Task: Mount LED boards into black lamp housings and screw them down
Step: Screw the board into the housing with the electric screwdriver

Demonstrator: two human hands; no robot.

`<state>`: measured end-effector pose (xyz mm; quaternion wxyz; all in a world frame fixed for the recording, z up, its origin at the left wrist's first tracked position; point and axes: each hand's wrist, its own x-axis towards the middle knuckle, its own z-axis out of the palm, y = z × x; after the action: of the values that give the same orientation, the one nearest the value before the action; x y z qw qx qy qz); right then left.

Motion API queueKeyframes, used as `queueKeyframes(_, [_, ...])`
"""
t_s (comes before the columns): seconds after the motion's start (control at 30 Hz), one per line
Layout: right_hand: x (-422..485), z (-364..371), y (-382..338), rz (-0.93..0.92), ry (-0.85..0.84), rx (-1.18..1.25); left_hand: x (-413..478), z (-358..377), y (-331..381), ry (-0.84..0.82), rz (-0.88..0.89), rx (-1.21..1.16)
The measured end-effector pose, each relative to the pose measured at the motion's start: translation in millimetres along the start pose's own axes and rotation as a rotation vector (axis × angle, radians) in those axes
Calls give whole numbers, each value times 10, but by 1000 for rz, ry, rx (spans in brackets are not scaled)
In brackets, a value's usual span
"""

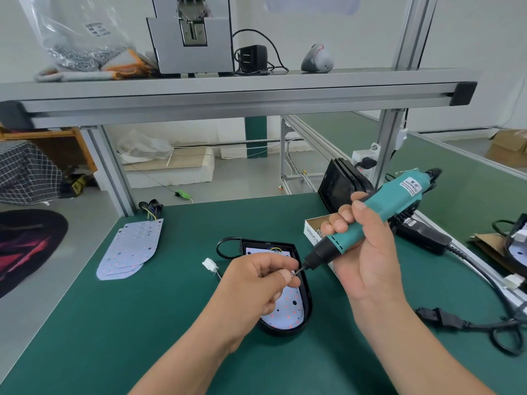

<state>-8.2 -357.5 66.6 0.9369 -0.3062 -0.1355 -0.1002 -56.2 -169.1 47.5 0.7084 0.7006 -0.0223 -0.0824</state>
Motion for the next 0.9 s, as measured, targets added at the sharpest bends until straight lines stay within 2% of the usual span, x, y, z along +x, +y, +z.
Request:
queueKeyframes(0.2, [31,-77,33,38,86,68,1,6,-2,11,7,-1])
queueKeyframes(0.9, [23,-85,78,27,111,54,0,13,-28,14,23,47])
